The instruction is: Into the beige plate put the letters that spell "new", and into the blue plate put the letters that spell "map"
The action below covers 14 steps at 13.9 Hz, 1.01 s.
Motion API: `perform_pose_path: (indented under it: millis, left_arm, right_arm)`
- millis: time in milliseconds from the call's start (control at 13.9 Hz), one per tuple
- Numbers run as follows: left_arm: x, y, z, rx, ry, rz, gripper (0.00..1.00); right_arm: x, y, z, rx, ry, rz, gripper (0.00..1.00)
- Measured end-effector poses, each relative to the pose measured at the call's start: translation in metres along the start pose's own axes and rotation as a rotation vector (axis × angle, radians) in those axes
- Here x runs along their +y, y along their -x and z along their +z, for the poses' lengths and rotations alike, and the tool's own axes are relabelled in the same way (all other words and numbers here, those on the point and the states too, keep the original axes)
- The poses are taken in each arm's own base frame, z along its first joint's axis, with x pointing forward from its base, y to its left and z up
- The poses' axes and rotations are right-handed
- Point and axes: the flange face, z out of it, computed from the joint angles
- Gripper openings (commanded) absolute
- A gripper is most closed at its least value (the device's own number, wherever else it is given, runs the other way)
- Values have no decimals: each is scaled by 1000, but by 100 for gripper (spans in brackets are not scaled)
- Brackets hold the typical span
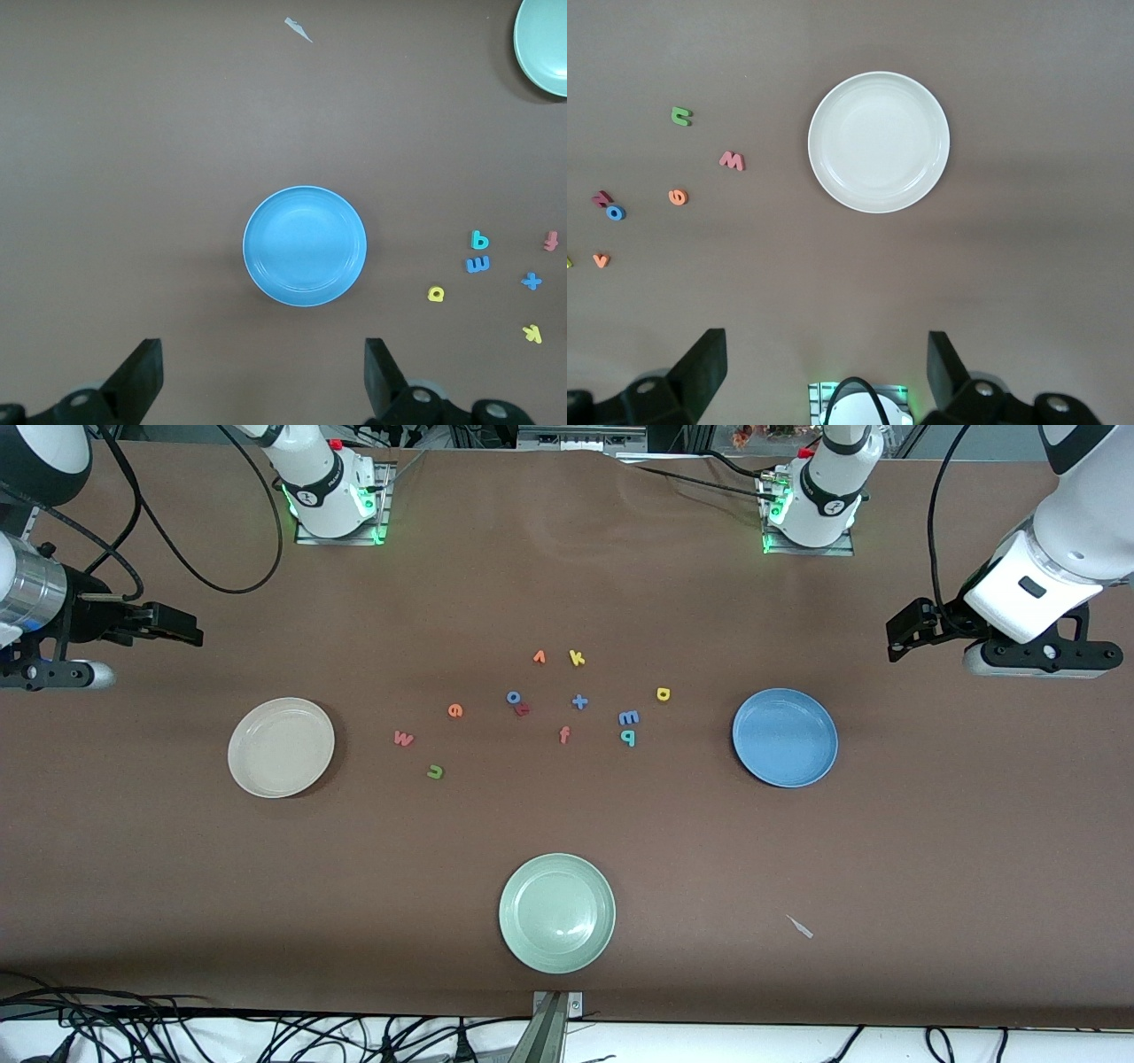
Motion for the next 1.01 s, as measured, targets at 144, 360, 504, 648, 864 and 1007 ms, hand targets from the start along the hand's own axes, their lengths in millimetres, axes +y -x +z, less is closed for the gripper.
perform_pose_path:
  millis: [144,360,504,648,864,1007]
  left_arm:
    - [0,0,0,0,0,0,100]
    - [0,0,0,0,0,0,100]
    - [0,0,0,0,0,0,100]
    - [0,0,0,0,0,0,100]
    - [0,0,0,0,0,0,100]
    - [0,0,0,0,0,0,100]
  right_arm:
    - [0,0,0,0,1,0,100]
    - [3,0,0,2,24,3,100]
    - [4,-1,-1,7,34,4,100]
    - [4,-1,-2,11,36,4,100]
    - [4,-1,-2,12,36,4,100]
    - [4,-1,-2,12,36,4,100]
